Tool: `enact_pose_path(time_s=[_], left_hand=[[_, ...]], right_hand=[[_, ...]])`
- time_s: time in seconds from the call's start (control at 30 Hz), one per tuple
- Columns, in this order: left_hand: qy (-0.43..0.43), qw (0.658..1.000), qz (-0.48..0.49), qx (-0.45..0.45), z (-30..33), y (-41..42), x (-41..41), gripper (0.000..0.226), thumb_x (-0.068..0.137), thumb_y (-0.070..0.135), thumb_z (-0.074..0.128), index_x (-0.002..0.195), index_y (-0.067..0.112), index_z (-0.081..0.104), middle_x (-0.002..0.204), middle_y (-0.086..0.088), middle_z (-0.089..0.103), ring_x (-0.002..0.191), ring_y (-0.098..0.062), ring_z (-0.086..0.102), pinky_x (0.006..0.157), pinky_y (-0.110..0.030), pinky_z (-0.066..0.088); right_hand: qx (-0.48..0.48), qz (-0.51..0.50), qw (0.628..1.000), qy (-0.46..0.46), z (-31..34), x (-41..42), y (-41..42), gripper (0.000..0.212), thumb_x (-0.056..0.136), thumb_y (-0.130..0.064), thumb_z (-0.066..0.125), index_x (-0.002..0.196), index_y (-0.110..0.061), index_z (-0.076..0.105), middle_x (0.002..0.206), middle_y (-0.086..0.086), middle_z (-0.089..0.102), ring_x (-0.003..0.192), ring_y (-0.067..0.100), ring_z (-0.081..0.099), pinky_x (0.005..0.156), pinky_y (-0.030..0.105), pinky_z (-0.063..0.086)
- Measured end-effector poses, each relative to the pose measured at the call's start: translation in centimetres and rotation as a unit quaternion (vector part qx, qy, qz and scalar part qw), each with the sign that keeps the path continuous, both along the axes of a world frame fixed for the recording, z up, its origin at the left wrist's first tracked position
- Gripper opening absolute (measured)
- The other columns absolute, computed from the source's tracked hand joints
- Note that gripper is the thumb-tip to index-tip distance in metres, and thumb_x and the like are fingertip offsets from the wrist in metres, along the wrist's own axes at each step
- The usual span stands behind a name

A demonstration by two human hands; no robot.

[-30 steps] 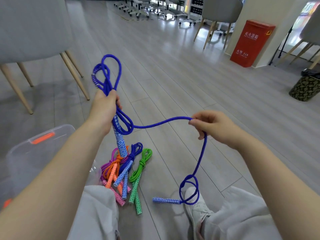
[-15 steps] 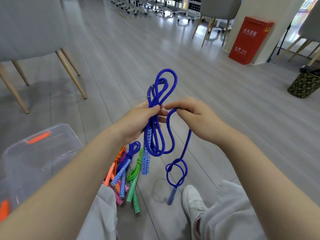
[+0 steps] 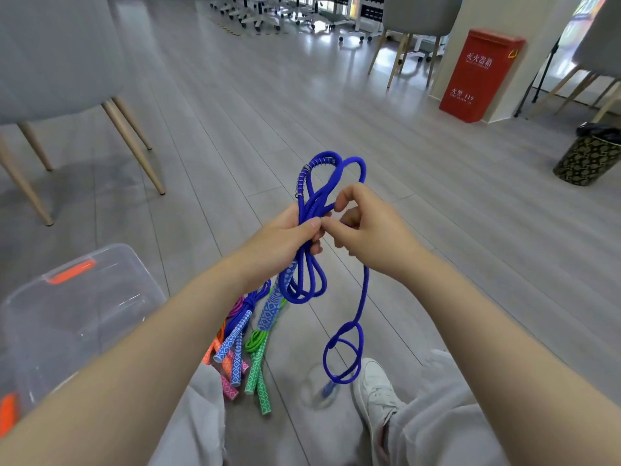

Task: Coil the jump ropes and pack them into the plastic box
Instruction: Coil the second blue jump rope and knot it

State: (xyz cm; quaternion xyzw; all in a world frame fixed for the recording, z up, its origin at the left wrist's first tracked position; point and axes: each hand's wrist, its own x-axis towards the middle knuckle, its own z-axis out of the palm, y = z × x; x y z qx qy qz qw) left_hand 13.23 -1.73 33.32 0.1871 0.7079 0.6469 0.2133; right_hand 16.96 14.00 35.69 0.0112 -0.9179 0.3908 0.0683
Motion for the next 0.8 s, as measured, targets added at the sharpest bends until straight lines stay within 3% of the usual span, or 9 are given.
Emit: enact_pose_path(time_s=[0.1,0.2,0.3,0.47,0.57,0.67,0.8], left_hand=[[0.022,0.999,0.03,-0.005,-0.1,0.3,0.2,0.019,0.101,0.017,0.044,0.112,0.022,0.058,0.074,0.007,0.054,0.07,-0.011,0.053,0.092,-0.047,0.051],[0.018,0.998,0.053,0.009,0.0,0.1,-0.2,0.019,0.101,0.016,0.042,0.113,0.018,0.057,0.072,0.005,0.052,0.067,-0.011,0.052,0.089,-0.041,0.051],[-0.02,0.994,0.055,0.096,0.6,-0.3,-0.5,0.019,0.102,0.011,0.04,0.114,0.008,0.055,0.071,0.002,0.047,0.063,-0.012,0.047,0.084,-0.036,0.049],[-0.087,0.964,0.009,0.252,1.5,-1.2,-0.8,0.019,0.102,0.01,0.035,0.111,0.007,0.052,0.072,0.0,0.045,0.062,-0.012,0.044,0.077,-0.031,0.05],[-0.102,0.952,0.001,0.29,1.8,-1.9,-1.4,0.02,0.102,0.013,0.035,0.111,0.008,0.053,0.073,0.001,0.045,0.062,-0.012,0.044,0.074,-0.03,0.051],[-0.08,0.96,0.042,0.266,1.8,-2.6,-2.2,0.019,0.102,0.012,0.036,0.11,0.009,0.053,0.073,0.001,0.047,0.061,-0.012,0.044,0.072,-0.03,0.051],[-0.004,0.988,0.104,0.113,0.8,-3.0,-2.9,0.013,0.101,0.011,0.042,0.106,0.01,0.053,0.073,0.003,0.051,0.06,-0.011,0.047,0.075,-0.034,0.049]], right_hand=[[-0.076,0.011,0.995,-0.063,-0.3,0.1,0.4,0.028,0.092,-0.043,0.057,0.097,-0.019,0.045,0.073,0.001,0.072,0.074,0.017,0.068,0.078,0.037,0.055],[-0.166,0.061,0.975,-0.136,-0.8,-0.2,1.7,0.03,0.092,-0.04,0.06,0.11,-0.017,0.051,0.089,0.002,0.075,0.094,0.016,0.069,0.099,0.041,0.049],[-0.135,0.104,0.959,-0.225,-1.8,-0.3,3.0,0.031,0.088,-0.036,0.067,0.114,-0.024,0.057,0.104,-0.004,0.073,0.106,0.011,0.065,0.107,0.041,0.042],[-0.064,0.156,0.942,-0.29,-4.1,0.0,2.7,0.022,0.086,-0.016,0.069,0.108,-0.019,0.066,0.108,-0.003,0.072,0.106,0.014,0.066,0.101,0.038,0.049],[-0.008,0.145,0.944,-0.295,-4.5,-0.2,2.9,0.015,0.09,-0.013,0.064,0.103,-0.018,0.068,0.102,-0.003,0.073,0.099,0.014,0.067,0.091,0.031,0.055],[-0.024,0.109,0.957,-0.269,-3.7,-0.5,3.2,0.015,0.091,-0.01,0.063,0.106,-0.012,0.065,0.096,0.002,0.075,0.089,0.015,0.071,0.08,0.026,0.059],[-0.114,0.02,0.978,-0.171,-1.8,-0.7,3.6,0.021,0.086,-0.012,0.071,0.103,-0.007,0.059,0.086,0.006,0.076,0.08,0.02,0.073,0.077,0.031,0.06]])
